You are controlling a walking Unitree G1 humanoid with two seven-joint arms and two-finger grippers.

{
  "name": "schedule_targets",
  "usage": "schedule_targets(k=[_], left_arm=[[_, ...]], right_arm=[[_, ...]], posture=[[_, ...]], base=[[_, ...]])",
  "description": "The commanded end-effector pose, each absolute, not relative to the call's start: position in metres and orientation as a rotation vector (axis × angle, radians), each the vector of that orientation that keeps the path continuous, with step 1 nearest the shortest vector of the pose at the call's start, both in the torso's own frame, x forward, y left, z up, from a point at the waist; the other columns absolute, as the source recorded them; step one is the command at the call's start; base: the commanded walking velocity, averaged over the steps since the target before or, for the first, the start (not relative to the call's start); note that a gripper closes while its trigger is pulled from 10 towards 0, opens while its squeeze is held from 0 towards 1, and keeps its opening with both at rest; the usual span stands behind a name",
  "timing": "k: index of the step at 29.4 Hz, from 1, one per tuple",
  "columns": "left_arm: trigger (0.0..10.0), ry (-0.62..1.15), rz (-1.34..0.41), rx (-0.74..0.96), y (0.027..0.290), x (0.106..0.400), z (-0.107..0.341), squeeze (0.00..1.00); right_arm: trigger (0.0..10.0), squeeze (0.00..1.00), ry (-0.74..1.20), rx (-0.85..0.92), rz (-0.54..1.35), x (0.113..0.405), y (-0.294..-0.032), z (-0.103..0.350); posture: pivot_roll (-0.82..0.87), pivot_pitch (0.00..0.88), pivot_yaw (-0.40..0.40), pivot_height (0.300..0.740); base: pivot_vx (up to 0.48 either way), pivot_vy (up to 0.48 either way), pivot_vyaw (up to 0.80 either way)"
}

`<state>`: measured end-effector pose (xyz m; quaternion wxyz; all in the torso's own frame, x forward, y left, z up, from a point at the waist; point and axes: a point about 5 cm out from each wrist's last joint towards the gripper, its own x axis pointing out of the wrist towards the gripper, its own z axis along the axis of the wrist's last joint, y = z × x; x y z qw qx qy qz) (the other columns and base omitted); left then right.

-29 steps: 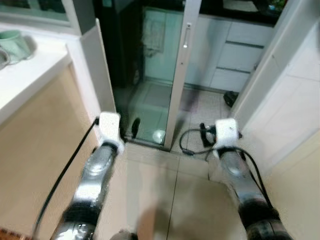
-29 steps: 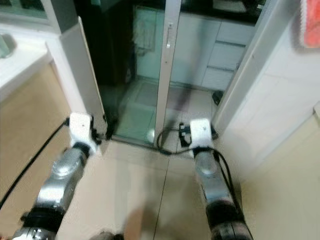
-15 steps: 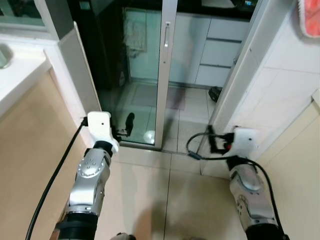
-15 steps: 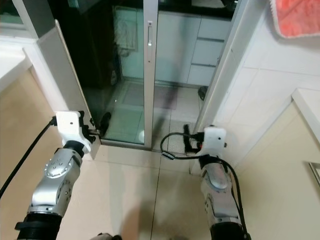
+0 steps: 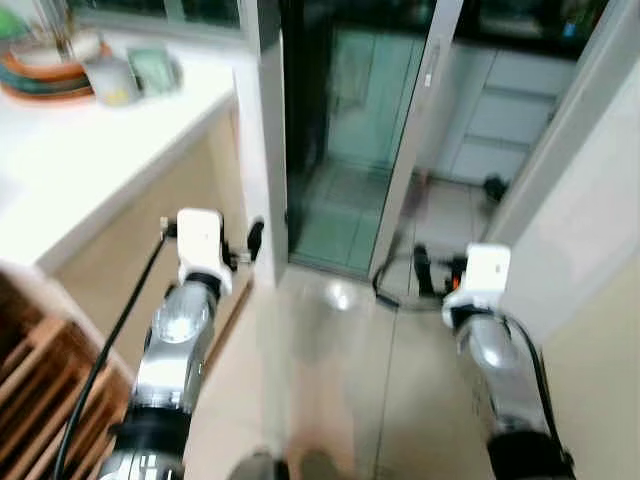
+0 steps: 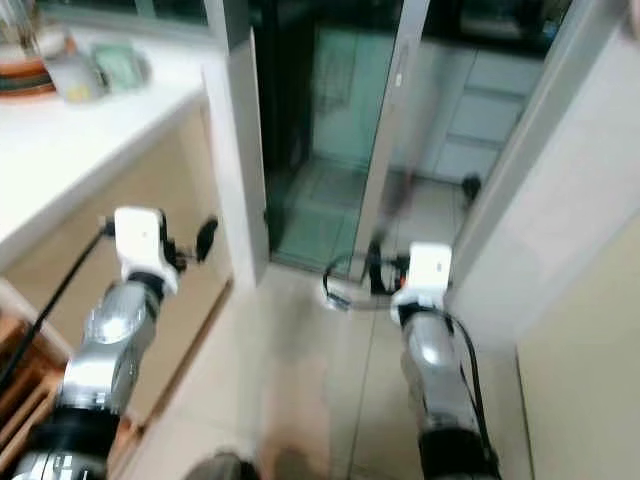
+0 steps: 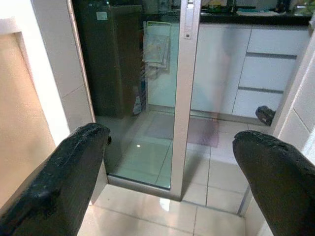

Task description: Restocking fridge

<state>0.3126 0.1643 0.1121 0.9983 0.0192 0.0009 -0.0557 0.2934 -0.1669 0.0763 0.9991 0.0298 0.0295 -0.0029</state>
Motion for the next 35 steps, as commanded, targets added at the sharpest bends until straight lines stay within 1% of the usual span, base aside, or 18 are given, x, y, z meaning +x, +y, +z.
schedule_targets(k=[1, 14, 20, 35], left_arm=[[10.0, -0.013, -0.136, 0.041, 0.158, 0.317, 0.117, 0.00], [10.0, -0.029, -0.133, 0.047, 0.158, 0.319, 0.120, 0.00], [10.0, -0.039, -0.149, 0.049, 0.154, 0.321, 0.121, 0.00], [10.0, -0.038, -0.174, 0.041, 0.147, 0.325, 0.120, 0.00]], right_arm=[[10.0, 0.00, 0.065, 0.057, -0.028, 0.294, -0.173, 0.076], [10.0, 0.00, 0.088, 0.047, -0.028, 0.293, -0.174, 0.070], [10.0, 0.00, 0.094, 0.037, -0.027, 0.292, -0.175, 0.068], [10.0, 0.00, 0.135, 0.013, -0.033, 0.279, -0.178, 0.054]], posture=[[-0.07, 0.000, 0.018, 0.740], [-0.08, 0.000, 0.016, 0.740], [-0.09, 0.000, 0.016, 0.740], [-0.11, 0.000, 0.021, 0.740]], base=[[-0.337, 0.000, 0.00], [-0.340, 0.000, 0.00], [0.000, 0.000, 0.00], [0.000, 0.478, 0.00]])
